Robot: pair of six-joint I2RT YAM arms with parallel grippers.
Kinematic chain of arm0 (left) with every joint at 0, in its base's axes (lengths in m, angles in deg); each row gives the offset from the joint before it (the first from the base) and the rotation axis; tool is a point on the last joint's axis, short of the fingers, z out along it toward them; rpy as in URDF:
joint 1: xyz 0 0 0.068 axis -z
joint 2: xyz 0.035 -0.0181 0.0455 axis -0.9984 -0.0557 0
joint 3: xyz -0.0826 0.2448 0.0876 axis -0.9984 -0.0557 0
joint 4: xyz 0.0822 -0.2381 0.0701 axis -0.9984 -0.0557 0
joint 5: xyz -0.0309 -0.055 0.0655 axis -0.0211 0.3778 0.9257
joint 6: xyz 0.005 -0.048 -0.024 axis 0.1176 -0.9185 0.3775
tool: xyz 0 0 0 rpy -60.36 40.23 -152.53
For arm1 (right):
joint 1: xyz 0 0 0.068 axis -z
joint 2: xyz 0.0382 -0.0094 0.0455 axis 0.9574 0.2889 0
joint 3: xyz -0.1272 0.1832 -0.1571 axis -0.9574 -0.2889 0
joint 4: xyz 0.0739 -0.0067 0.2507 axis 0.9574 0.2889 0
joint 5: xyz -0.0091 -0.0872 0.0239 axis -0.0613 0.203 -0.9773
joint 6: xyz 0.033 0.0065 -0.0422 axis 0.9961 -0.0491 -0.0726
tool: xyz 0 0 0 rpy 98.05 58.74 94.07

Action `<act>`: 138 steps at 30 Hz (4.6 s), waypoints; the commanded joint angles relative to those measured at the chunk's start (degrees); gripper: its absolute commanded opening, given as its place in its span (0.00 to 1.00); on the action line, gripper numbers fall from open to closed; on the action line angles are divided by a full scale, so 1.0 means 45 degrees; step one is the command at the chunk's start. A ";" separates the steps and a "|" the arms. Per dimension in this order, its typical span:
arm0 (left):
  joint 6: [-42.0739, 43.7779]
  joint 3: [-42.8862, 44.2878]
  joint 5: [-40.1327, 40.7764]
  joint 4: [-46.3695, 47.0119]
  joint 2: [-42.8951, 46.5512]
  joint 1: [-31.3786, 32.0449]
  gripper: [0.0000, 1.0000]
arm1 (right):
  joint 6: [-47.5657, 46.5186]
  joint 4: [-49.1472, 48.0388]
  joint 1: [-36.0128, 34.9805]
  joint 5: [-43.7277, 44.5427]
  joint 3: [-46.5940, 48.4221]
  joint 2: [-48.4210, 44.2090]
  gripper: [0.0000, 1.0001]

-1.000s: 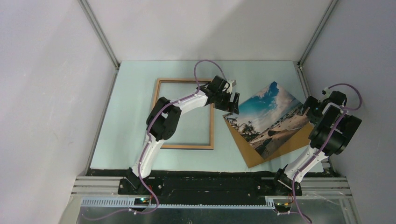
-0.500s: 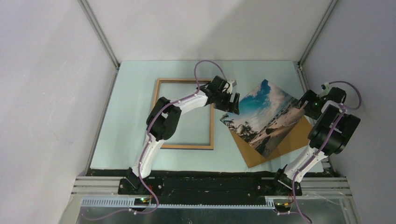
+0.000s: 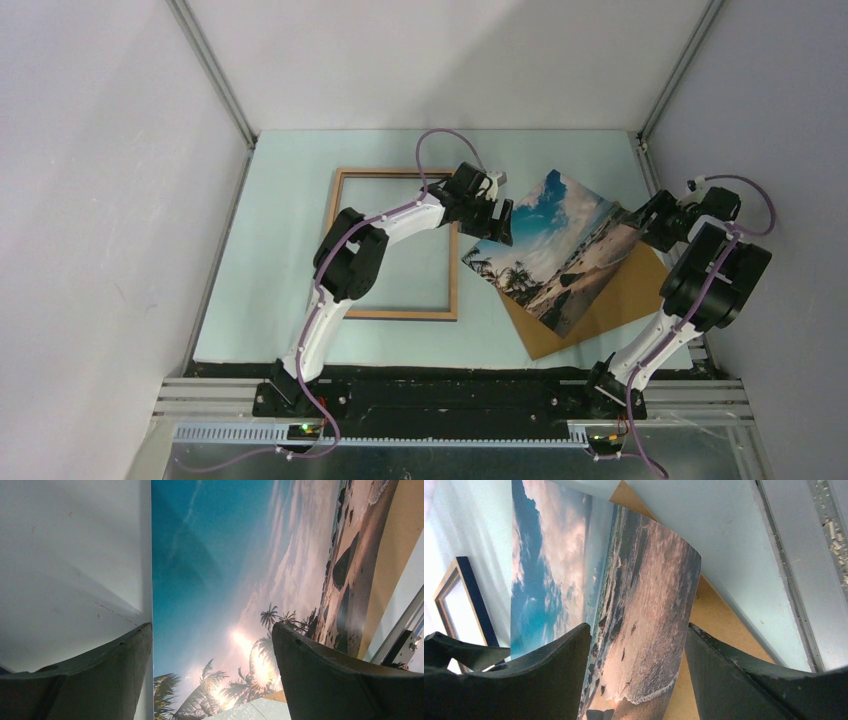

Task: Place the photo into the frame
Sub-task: Pick up the photo at the center of the board, then turn over the photo from the photo frame.

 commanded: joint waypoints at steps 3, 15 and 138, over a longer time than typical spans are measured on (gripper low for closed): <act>0.0055 -0.0186 -0.0295 0.0123 -0.0047 0.0014 0.94 | 0.0442 -0.0370 -0.0193 -0.0779 0.0439 0.0299 0.70; -0.0031 -0.0376 -0.0317 0.0116 -0.0141 0.0027 0.94 | 0.0658 -0.0291 -0.0755 -0.1557 0.0439 0.0500 0.66; 0.5478 0.6293 1.0193 -0.3850 0.2540 0.5754 0.00 | 0.6958 0.1497 -0.6859 0.4789 0.0576 -0.9432 0.66</act>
